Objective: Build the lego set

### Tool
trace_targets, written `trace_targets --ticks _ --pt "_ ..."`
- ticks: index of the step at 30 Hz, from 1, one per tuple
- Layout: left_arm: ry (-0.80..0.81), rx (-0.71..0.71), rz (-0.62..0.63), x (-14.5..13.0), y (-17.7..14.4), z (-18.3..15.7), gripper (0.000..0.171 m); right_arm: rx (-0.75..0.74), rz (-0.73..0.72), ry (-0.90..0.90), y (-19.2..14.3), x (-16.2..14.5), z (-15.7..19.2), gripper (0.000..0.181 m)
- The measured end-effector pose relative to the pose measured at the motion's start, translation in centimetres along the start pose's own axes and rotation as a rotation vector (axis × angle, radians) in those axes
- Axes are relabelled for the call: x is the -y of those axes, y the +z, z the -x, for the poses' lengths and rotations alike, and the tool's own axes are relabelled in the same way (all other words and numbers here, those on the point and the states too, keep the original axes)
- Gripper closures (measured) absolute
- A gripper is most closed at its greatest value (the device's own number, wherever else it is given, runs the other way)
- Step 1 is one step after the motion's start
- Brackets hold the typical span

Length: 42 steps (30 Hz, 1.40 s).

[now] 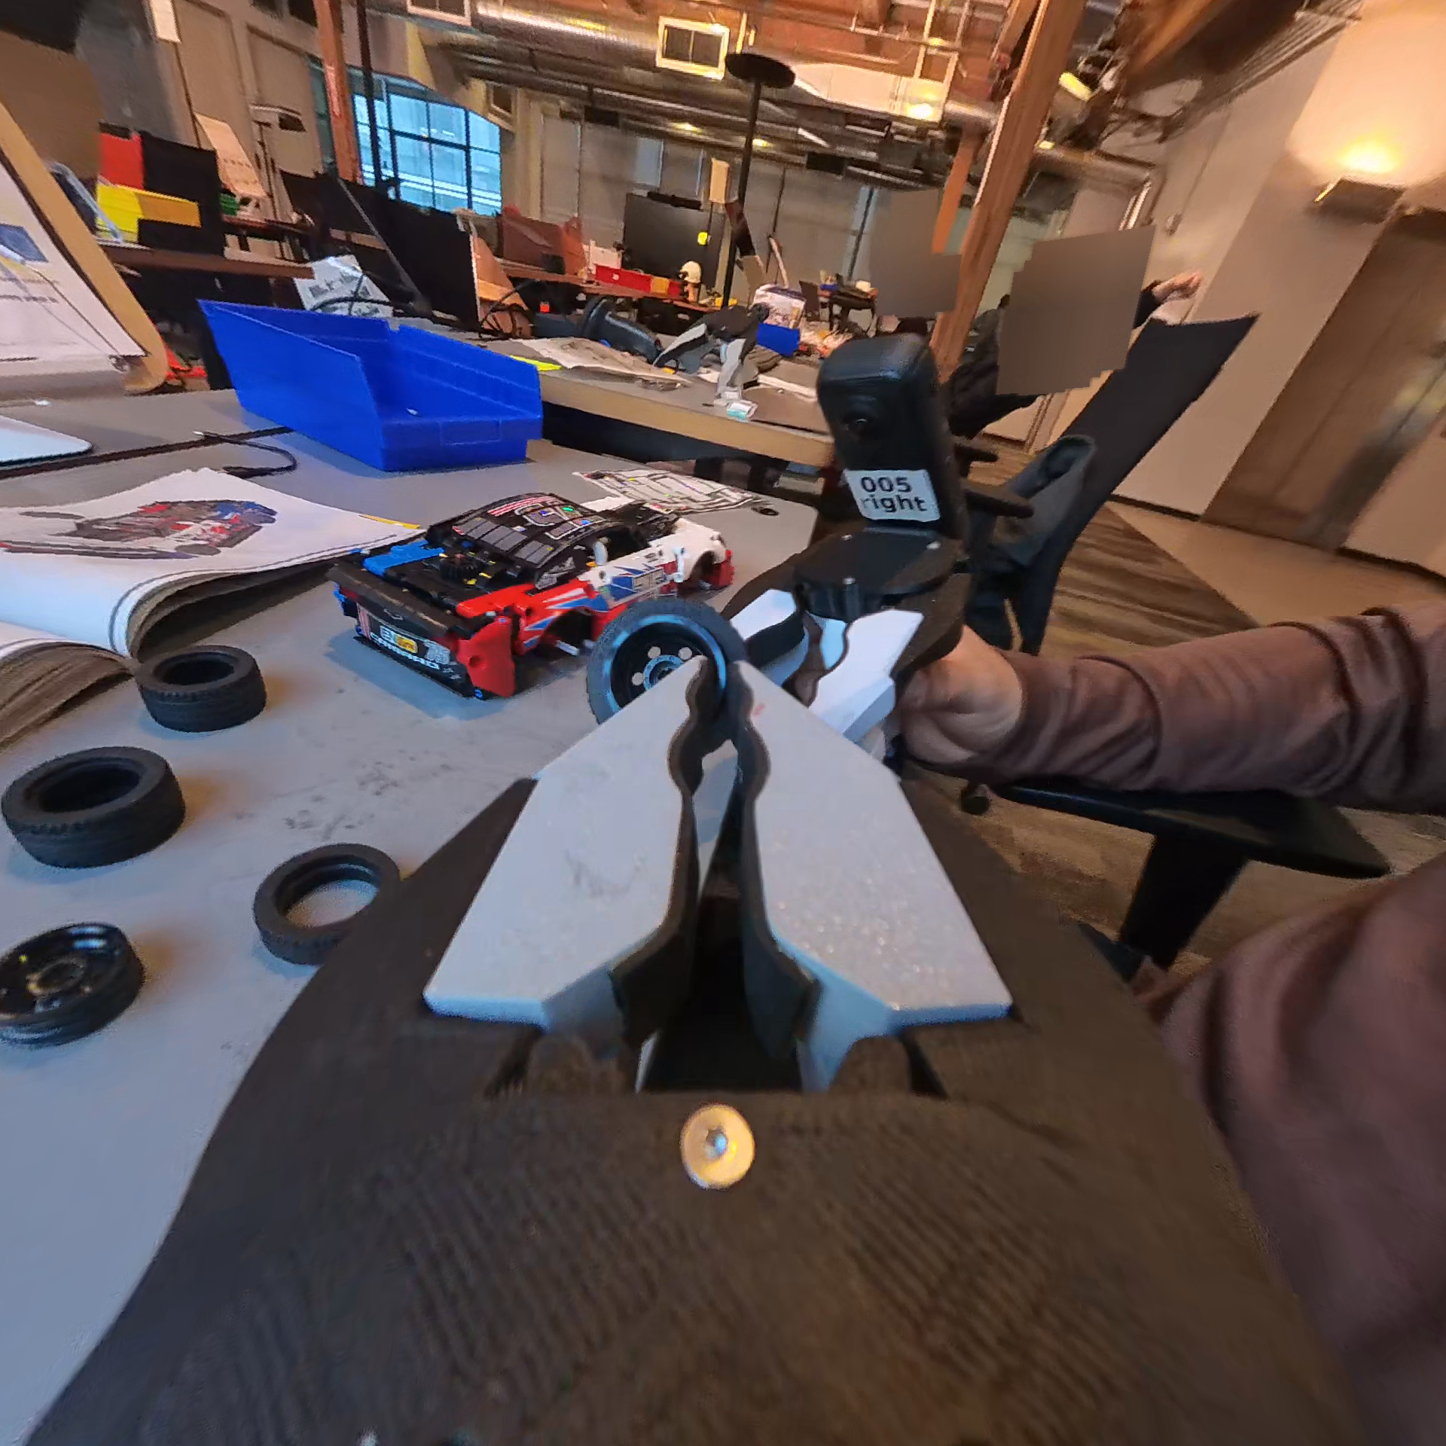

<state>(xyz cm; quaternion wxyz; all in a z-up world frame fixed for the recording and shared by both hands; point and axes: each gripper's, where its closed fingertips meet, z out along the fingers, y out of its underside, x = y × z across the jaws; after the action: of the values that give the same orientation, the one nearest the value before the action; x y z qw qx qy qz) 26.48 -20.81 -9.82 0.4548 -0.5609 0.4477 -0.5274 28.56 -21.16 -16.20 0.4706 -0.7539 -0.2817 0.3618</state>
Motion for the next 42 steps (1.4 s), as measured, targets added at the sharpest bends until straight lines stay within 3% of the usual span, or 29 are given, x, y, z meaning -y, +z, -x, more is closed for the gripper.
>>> trace_targets --ticks 6,14,19,23,28,35,38,42 --pt "-0.037 -0.052 -0.053 -0.8 -2.8 -1.6 0.171 0.085 0.018 -0.023 1.1 -0.8 3.2 0.129" --pt "-0.083 -0.186 -0.088 -1.0 -2.7 -3.2 0.171 0.168 0.037 -0.103 1.5 -1.4 5.8 0.127" --pt "-0.095 -0.296 -0.054 -1.6 -2.8 -4.8 0.171 0.198 0.013 -0.161 1.1 -0.6 6.8 0.127" --pt "-0.151 -0.452 0.007 -2.5 -3.1 -6.9 0.171 0.179 0.032 -0.265 1.2 -1.1 7.4 0.125" --pt "-0.226 -0.543 0.035 -3.6 -2.4 -8.2 0.171 0.183 0.088 -0.349 1.7 -2.3 7.3 0.125" --pt "-0.322 -0.615 -0.003 -2.6 -0.9 -6.9 0.171 0.262 0.054 -0.265 1.8 -1.2 6.3 0.131" --pt "-0.35 -0.601 0.003 -2.5 -0.1 -5.5 0.171 0.256 0.043 -0.235 1.6 -0.9 5.5 0.144" --pt "-0.392 -0.603 -0.028 -1.5 0.6 -5.0 0.171 0.25 -0.002 -0.204 1.0 0.1 5.1 0.145"
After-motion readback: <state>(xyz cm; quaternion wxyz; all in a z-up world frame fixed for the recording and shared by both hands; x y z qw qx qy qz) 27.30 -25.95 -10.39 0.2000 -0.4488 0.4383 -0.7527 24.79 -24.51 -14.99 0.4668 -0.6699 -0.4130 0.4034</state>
